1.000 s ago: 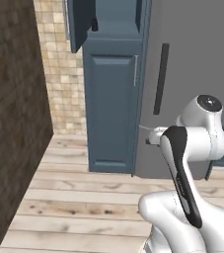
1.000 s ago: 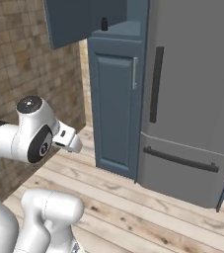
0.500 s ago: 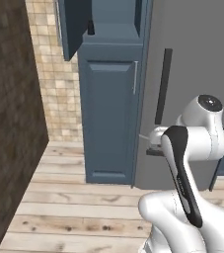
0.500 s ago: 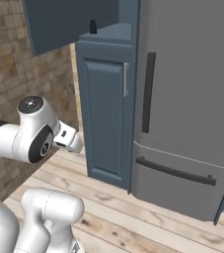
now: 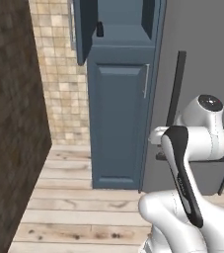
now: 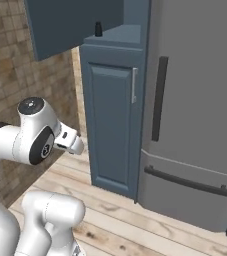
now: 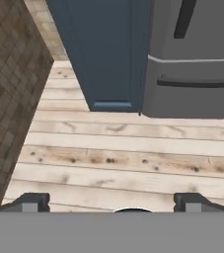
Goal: Move the oil and vinegar bottle and shaker from the cabinet to the dining counter.
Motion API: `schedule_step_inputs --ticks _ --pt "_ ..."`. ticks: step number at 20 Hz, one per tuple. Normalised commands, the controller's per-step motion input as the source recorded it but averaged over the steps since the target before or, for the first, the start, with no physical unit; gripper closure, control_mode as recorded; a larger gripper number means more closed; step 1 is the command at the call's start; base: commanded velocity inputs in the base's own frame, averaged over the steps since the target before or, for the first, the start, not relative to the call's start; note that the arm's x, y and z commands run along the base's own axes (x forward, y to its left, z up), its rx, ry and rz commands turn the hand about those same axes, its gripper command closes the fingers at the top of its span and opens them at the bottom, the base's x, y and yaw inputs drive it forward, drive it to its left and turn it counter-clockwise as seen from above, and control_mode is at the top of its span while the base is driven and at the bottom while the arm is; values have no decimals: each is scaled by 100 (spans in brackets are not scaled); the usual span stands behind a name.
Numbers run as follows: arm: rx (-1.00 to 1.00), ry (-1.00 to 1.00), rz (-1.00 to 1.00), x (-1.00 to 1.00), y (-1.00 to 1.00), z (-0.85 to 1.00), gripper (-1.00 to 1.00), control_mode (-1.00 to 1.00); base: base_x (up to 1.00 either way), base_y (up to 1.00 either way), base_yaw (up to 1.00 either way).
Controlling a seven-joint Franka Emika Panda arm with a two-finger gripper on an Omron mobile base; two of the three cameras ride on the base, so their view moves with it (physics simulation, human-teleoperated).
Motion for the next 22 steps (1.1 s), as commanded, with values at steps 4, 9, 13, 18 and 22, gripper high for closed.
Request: schedule_step_inputs --ticks 4,9,13,18,22 --pt "0 0 0 0 0 0 -100 100 54 29 0" --pt "0 0 0 0 0 0 -100 100 60 3 -2" --pt "0 0 0 0 0 0 -100 100 59 3 -3" --pt "0 0 0 0 0 0 -100 100 49 7 0" --pt "0 0 0 0 0 0 -100 100 45 19 2"
